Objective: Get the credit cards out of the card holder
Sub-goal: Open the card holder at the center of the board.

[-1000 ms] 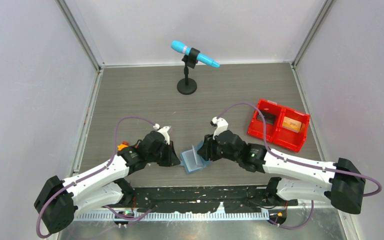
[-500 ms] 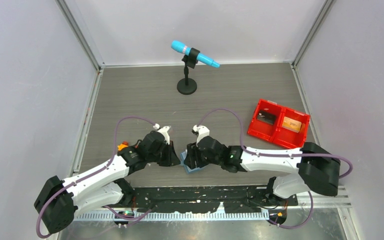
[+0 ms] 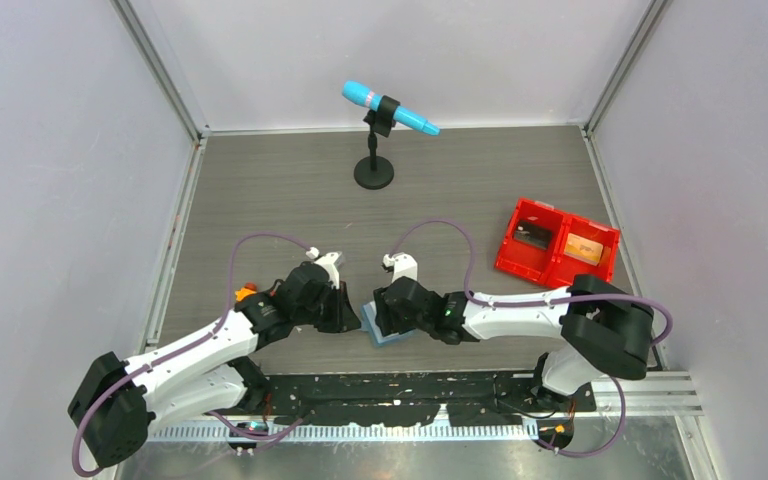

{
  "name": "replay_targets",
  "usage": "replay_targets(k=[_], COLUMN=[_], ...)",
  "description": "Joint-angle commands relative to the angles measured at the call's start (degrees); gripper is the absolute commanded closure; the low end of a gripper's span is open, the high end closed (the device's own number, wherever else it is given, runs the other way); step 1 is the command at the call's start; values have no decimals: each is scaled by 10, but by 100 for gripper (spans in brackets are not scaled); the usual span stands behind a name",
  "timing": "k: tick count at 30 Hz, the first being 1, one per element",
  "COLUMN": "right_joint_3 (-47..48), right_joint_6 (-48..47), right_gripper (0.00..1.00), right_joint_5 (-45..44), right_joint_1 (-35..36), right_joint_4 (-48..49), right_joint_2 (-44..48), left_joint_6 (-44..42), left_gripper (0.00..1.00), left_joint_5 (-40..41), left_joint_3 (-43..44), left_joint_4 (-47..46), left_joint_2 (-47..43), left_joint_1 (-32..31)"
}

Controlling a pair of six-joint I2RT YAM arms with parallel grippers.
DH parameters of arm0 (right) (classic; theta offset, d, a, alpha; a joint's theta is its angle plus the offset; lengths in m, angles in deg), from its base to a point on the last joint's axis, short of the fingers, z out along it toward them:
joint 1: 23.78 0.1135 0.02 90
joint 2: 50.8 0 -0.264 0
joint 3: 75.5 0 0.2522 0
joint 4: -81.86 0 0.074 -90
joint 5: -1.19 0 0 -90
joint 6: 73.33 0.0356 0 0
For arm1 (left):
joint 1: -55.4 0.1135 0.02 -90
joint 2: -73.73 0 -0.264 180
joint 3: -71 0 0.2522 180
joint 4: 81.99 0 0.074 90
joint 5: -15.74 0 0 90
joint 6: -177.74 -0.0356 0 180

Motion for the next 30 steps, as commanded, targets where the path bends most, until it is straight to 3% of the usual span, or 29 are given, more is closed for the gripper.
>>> replay_targets(k=[1, 11, 30], right_joint_3=[16, 6, -13], right_joint_6=[-5, -1, 4], right_gripper=[41, 34, 37], right_joint_5=[-42, -40, -155], right_joint_1=[1, 1, 0], right_joint_4=[3, 7, -121], right_joint_2=[-7, -13, 78], left_joint_6=[0, 3, -3], left_gripper=[100, 100, 100], left_joint_5=[-5, -2, 28], left_joint_3=[20, 18, 13], left_joint_4=[-10, -7, 16], left_joint_2=[-12, -9, 1], left_joint_1=[-1, 0, -1])
